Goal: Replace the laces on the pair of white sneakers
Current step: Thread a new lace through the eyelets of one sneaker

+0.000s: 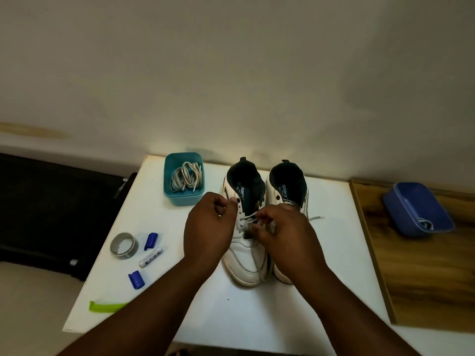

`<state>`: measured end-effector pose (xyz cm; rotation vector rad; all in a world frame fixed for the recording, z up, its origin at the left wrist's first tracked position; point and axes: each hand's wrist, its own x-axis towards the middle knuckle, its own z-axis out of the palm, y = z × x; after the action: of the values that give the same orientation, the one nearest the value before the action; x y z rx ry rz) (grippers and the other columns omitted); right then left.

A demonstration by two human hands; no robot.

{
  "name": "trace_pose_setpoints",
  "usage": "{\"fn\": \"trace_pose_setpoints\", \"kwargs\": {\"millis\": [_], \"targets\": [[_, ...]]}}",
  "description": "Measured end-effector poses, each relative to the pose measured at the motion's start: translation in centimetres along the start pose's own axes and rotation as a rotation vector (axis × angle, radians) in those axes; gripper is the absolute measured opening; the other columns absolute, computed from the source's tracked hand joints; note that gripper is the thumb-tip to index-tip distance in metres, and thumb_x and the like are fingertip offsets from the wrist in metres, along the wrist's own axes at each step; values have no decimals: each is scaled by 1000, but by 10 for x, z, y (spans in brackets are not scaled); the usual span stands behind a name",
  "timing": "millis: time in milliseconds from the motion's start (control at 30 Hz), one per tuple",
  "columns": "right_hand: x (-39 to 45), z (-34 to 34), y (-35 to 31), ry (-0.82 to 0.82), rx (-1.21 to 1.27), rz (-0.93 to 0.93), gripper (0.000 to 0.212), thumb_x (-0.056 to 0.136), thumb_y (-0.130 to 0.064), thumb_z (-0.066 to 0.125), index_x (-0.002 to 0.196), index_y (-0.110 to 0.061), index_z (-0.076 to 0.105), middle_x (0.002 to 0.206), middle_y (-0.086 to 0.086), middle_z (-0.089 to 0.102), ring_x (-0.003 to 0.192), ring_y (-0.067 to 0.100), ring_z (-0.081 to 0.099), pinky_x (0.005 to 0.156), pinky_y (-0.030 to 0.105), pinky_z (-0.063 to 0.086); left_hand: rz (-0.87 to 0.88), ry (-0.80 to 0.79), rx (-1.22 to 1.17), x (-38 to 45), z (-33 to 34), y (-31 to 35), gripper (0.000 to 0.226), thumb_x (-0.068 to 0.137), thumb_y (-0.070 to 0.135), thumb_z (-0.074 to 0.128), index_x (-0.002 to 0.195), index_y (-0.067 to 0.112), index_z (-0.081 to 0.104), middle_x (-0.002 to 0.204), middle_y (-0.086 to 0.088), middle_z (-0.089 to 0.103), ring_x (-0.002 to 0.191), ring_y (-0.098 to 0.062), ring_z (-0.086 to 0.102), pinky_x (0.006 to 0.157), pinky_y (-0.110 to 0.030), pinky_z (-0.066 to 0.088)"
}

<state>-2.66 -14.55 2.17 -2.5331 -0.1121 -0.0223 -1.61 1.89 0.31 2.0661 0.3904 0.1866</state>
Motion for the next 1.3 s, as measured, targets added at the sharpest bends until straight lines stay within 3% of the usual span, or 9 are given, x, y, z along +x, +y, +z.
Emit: {"fn": "trace_pose_setpoints", "kwargs": {"millis": [100, 233, 533, 767, 900, 1033, 1167, 1300], "targets": [[2, 2, 0, 7, 1, -49, 14, 92, -41, 71, 104, -35, 74, 101, -15, 61, 91, 7, 59, 79, 33, 54, -35, -46, 139, 5, 4, -4, 42, 91, 64, 60, 75, 25, 58, 72, 8, 61, 72, -8, 57, 60, -26, 37], [2, 2, 1, -41, 5, -61, 15, 92, -42, 72, 105, -36, 74, 102, -14, 54, 89, 8, 58, 77, 33, 53, -61, -68, 174, 9, 9, -7, 52, 84, 73, 61, 69, 23, 58, 66, 7, 61, 67, -9, 58, 59, -27, 36], [0, 10, -5, -91, -57, -191, 24, 87, -49, 75, 104, -33, 73, 104, -11, 45, 87, 9, 55, 70, 29, 50, -60, -132, 113, 14, 7, -7, 47, 86, 68, 64, 69, 24, 63, 67, 8, 64, 66, -8, 60, 59, -27, 36], [-1, 16, -2, -105, -151, -326, 7, 93, -32, 70, 99, -32, 75, 100, -9, 52, 84, 12, 56, 63, 29, 47, -102, -117, 5, 18, 5, -2, 59, 93, 67, 54, 57, 20, 47, 57, 5, 49, 59, -13, 50, 58, -31, 32], [3, 7, 2, 23, -43, -222, 7, 102, -32, 56, 97, -28, 59, 95, -10, 56, 81, 11, 55, 69, 37, 51, -96, -115, 80, 15, 8, -1, 56, 84, 73, 63, 66, 20, 56, 63, 4, 59, 64, -11, 57, 58, -30, 36], [6, 10, 4, 196, -8, -114, 10, 106, -31, 52, 103, -27, 61, 93, -8, 63, 82, 12, 59, 70, 40, 54, -63, -136, 119, 10, 6, 1, 39, 85, 60, 68, 72, 24, 64, 69, 8, 65, 68, -6, 60, 59, -26, 37], [10, 21, 0, 205, 14, -113, 13, 101, -26, 59, 108, -26, 71, 101, -5, 66, 88, 16, 62, 73, 39, 55, 51, -186, 107, 16, 0, -4, 30, 93, 38, 64, 69, 21, 67, 64, 5, 63, 64, -8, 59, 60, -28, 38], [12, 27, -6, 136, -61, -128, 17, 96, -19, 61, 108, -24, 71, 104, -2, 63, 90, 19, 61, 71, 39, 55, -75, -306, -156, 21, -6, -12, 31, 99, 29, 64, 72, 17, 74, 66, -6, 71, 65, -20, 68, 72, -44, 60]]}}
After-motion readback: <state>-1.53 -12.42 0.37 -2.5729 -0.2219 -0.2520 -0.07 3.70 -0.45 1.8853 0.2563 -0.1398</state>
